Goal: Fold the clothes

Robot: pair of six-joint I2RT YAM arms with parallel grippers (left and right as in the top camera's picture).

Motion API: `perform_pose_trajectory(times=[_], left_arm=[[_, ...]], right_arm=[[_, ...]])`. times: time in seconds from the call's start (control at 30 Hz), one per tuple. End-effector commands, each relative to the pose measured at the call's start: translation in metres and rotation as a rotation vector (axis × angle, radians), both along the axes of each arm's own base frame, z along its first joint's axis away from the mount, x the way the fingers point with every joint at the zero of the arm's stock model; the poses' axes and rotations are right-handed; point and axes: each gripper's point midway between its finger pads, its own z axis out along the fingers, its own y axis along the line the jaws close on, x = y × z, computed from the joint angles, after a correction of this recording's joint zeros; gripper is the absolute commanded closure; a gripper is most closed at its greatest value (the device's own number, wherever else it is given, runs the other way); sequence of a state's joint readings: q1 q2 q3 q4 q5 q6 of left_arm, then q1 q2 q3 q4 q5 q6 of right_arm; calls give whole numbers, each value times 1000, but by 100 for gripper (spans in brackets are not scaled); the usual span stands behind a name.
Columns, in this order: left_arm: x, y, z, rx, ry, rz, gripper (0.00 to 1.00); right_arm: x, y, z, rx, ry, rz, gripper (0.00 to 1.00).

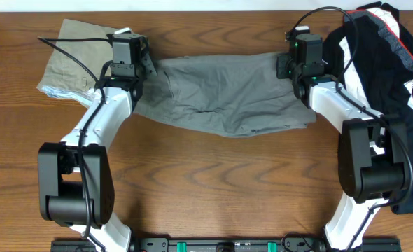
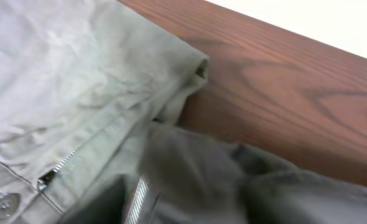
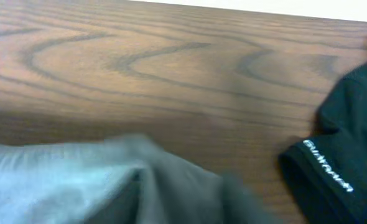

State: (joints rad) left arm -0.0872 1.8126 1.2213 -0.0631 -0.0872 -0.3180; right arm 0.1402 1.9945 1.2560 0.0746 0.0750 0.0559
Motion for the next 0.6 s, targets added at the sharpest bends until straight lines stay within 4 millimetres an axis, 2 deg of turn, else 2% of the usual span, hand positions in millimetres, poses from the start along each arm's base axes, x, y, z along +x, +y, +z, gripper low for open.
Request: perform_pose_trajectory(times=[0.0,0.1,0.17,0.33,0.4,0.47,0.57], left_arm=[[4,11,1,25,-11,38,2],[3,14,6,26,-15,42,2],[-1,15,13,26,-16,42,2],[-12,11,38,23,-35,11,2],[-14,1,41,9,-31,-59,2],[-18,-9,37,-5,-9,-120,2],[-28,-9,20,-8,68,-126,2]], right_arm=[[7,-12,11,-15,-29,-34,1],[5,-7,21,13,-36,-9,1],[2,-1,35,35,-49,17,1],[-9,11,87,82,-120,77,1],[-17,21,103,113,-128,126,1],[-26,28,106,144,-102,141,1],[-42,24,84,198,21,87,1]])
